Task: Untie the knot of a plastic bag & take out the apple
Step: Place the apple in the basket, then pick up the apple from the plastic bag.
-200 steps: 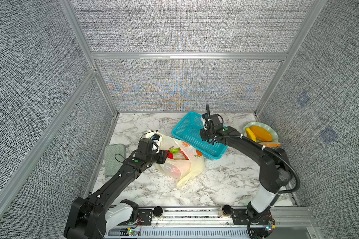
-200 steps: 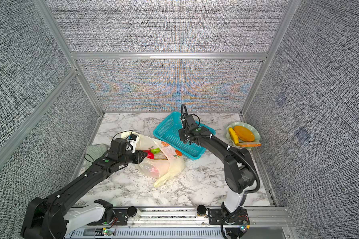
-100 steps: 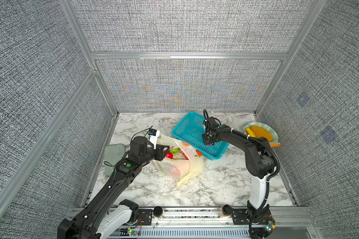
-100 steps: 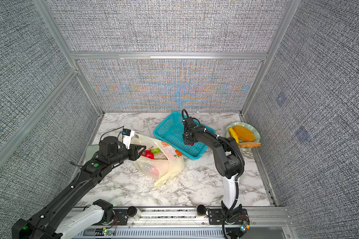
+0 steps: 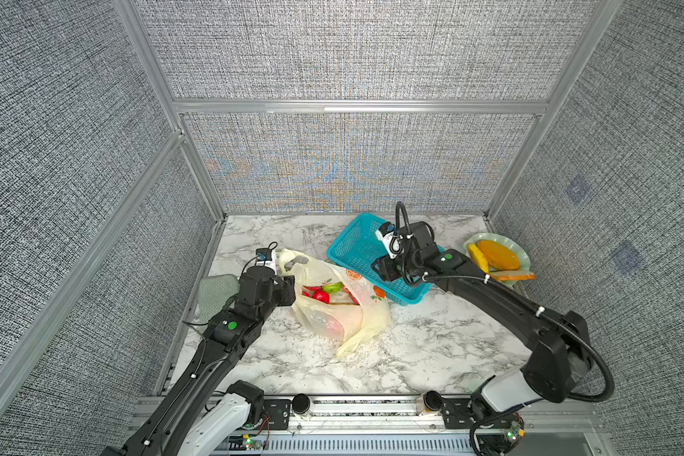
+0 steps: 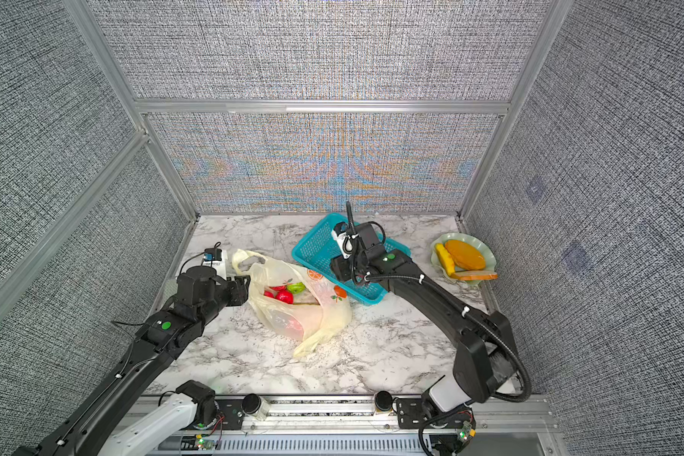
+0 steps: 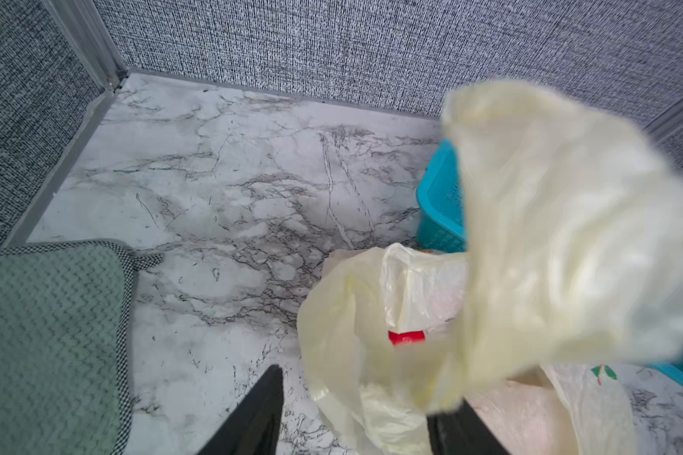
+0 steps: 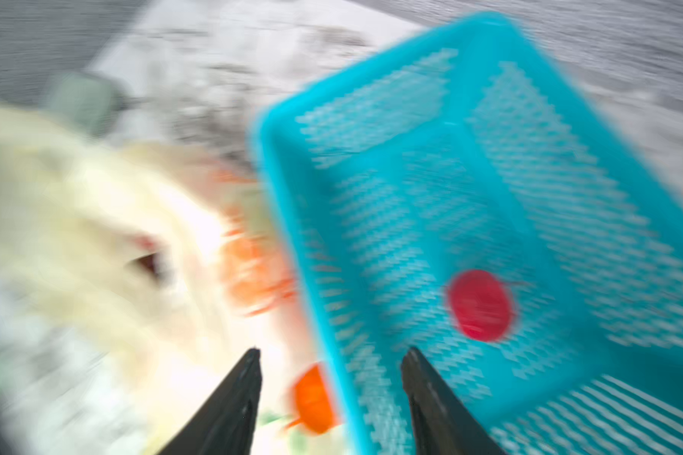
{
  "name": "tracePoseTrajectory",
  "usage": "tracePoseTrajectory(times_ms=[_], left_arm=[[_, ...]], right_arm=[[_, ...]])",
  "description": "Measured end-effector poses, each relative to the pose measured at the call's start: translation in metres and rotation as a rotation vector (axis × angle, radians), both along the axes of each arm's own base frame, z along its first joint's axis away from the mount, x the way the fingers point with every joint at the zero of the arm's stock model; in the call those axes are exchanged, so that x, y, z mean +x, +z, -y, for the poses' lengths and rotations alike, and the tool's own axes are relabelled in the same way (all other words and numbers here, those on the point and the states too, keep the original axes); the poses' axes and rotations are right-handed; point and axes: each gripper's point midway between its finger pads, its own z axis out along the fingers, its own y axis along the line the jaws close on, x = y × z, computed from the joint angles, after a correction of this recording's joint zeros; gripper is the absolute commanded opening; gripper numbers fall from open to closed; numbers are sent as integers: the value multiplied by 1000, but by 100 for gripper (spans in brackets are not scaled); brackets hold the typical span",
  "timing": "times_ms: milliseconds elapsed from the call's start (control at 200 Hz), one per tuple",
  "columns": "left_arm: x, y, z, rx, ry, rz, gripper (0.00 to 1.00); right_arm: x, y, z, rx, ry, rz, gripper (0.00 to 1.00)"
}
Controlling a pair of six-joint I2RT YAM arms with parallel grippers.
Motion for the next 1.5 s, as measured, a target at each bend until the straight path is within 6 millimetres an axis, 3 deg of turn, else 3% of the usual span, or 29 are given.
tracePoseTrajectory(times_ms=[125, 310, 460, 545, 680, 810, 946, 1031, 1116, 1496], left_arm=[[5, -18, 3, 11, -2, -42, 59], [16, -23, 8, 7, 0, -30, 54], [21, -29, 9, 2, 6, -21, 20], [21, -32, 11, 0, -4, -19, 12], [21, -35, 14, -12, -20, -19, 12], [18, -35, 17, -26, -39, -19, 11], [16, -37, 18, -29, -47, -17, 12], [15, -39, 20, -39, -62, -21, 12], [13, -42, 21, -40, -68, -27, 12], [11, -47, 29, -61, -107, -42, 12]], right_arm=[[-39, -5, -41, 85, 171, -82, 44], [-58, -40, -90, 83, 273, -195, 44], [-63, -57, -124, 63, 327, -227, 45], [-50, -70, -133, 26, 293, -233, 47], [-11, -95, -133, -71, 173, -205, 58], [13, -121, -126, -154, 86, -193, 65], [37, -129, -130, -177, 36, -162, 70], [44, -130, -132, -176, 18, -152, 76], [49, -130, -132, -170, -2, -143, 88], [73, -148, -139, -138, -88, -109, 88]])
